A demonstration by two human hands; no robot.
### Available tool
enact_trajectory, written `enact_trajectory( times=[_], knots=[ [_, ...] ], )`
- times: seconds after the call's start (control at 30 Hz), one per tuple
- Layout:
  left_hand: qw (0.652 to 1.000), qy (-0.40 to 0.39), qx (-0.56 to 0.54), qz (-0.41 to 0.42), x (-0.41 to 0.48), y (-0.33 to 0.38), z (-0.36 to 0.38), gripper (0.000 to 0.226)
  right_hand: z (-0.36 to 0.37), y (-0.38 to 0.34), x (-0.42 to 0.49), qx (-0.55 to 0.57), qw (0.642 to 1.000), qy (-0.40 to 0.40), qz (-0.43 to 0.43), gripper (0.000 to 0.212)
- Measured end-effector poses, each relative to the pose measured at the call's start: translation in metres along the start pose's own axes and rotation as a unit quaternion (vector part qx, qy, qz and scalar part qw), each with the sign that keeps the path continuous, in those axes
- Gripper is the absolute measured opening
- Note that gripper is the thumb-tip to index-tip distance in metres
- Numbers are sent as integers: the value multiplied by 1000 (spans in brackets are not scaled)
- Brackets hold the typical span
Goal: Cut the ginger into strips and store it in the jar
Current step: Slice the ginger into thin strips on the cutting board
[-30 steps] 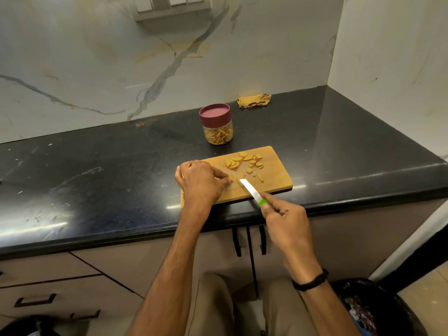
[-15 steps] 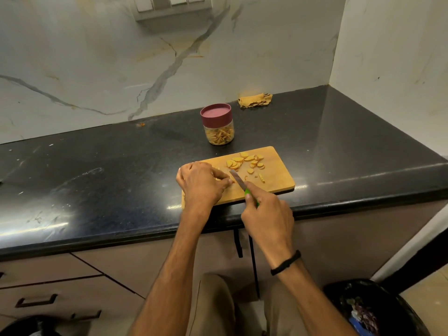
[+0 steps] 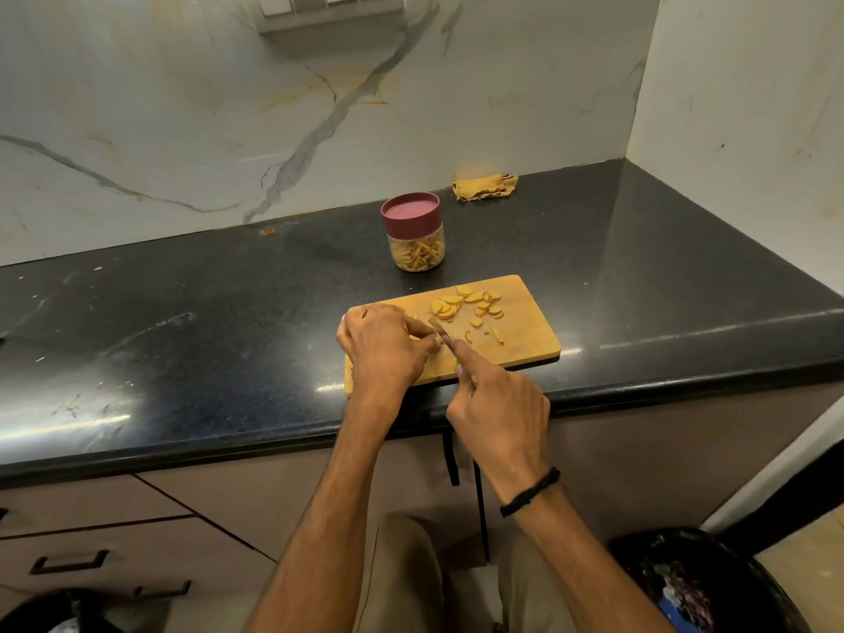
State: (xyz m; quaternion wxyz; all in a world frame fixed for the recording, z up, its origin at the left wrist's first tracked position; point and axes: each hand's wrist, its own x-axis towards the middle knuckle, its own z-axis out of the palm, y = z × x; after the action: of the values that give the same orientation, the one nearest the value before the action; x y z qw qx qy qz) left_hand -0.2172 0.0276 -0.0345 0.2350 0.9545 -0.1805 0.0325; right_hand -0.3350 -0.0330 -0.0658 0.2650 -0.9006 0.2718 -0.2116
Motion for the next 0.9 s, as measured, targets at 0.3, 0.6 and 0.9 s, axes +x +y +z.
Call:
enact_trajectory(
  times=[0.3, 0.6, 0.9],
  knots=[
    [1000, 6, 6, -6, 1, 1, 2, 25, -10, -5, 5, -85, 996, -32, -11, 52],
    [998, 41, 38, -10, 2, 4, 7, 23, -9, -14, -8, -152, 985, -75, 2, 62],
    [998, 54, 34, -22, 2, 5, 7, 20, -32, 3, -30, -58, 997, -43, 31, 50]
  ],
)
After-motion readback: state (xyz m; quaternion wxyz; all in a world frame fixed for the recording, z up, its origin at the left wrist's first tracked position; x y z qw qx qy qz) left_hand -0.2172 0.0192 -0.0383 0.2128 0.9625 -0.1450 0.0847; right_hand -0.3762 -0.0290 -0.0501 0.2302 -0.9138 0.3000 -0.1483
